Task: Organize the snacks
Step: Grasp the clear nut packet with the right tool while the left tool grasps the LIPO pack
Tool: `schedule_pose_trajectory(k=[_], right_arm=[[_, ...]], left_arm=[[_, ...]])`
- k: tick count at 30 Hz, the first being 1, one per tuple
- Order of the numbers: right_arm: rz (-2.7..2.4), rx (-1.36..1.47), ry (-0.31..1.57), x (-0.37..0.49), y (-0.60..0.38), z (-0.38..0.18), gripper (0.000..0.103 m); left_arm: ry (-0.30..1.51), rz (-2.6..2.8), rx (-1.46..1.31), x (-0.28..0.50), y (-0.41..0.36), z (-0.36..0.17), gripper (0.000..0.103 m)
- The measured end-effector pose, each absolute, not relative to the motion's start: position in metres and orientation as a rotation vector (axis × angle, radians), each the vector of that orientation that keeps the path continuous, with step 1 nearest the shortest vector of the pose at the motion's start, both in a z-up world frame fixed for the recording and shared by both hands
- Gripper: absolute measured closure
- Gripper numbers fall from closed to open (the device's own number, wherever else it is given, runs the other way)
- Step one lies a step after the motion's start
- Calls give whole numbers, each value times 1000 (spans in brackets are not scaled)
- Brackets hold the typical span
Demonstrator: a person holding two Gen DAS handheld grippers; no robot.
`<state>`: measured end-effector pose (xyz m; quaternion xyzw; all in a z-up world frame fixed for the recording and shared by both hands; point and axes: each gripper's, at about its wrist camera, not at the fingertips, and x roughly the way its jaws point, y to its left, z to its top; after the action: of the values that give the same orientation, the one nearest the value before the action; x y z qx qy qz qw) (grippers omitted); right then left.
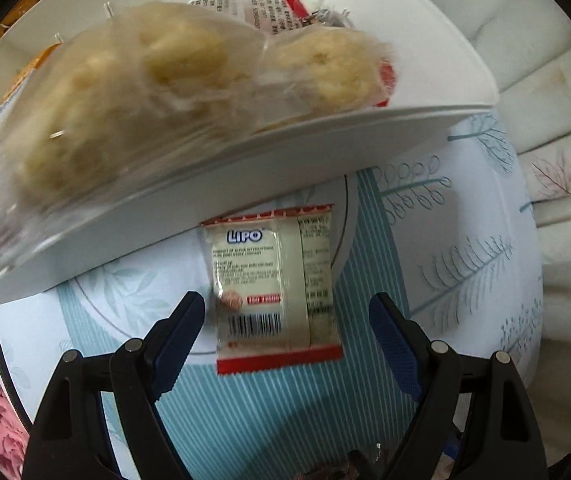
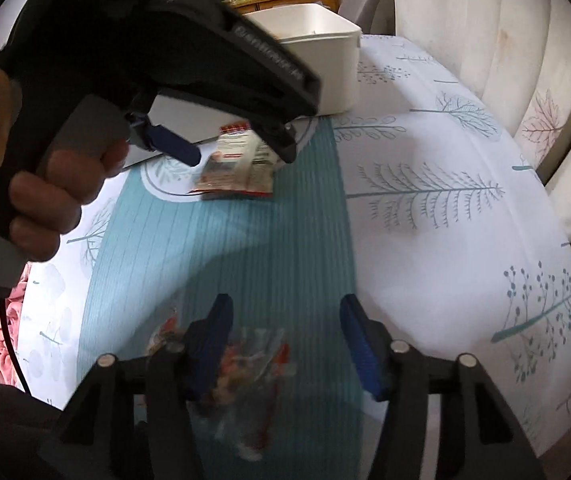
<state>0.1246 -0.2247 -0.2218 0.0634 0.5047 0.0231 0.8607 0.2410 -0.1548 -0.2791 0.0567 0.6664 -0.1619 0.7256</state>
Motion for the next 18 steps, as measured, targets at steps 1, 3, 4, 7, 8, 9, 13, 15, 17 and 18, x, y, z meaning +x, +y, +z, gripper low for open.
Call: schedule_pose_trajectory(k=[1,3,4,7,8,9,13,15,17,18], right_arm=[[55,133,1058,126,-227,-222,53],[76,132,1056,129,-232,-222,56],[88,129,1056,132,-235,-222,59],[119,128,1060,137,-240,-224,65],[126,129,1061,139,-242,-224,69],[134,131,1062,141,-244,-224,71],[152,136,1064,146,-248,-224,77],[155,140,1061,148,-250,-223,77],[156,145,1058,149,-251,-222,77],[155,148,1058,149,-251,-222,77]], left_arm=[[1471,-352,129,243,-156,-281,20],[1463,-326,148,246,-160,-285,20],[1458,-320,154,247,-162,-286,20],[1442,-305,171,251,-166,-287,23],[1438,-299,177,252,-167,-287,26],[1431,-286,184,253,-167,-286,28],[1409,-247,184,253,-163,-284,43],[1402,-241,172,254,-158,-282,48],[1401,-242,158,252,-154,-280,55],[1401,-240,150,252,-151,-279,57]])
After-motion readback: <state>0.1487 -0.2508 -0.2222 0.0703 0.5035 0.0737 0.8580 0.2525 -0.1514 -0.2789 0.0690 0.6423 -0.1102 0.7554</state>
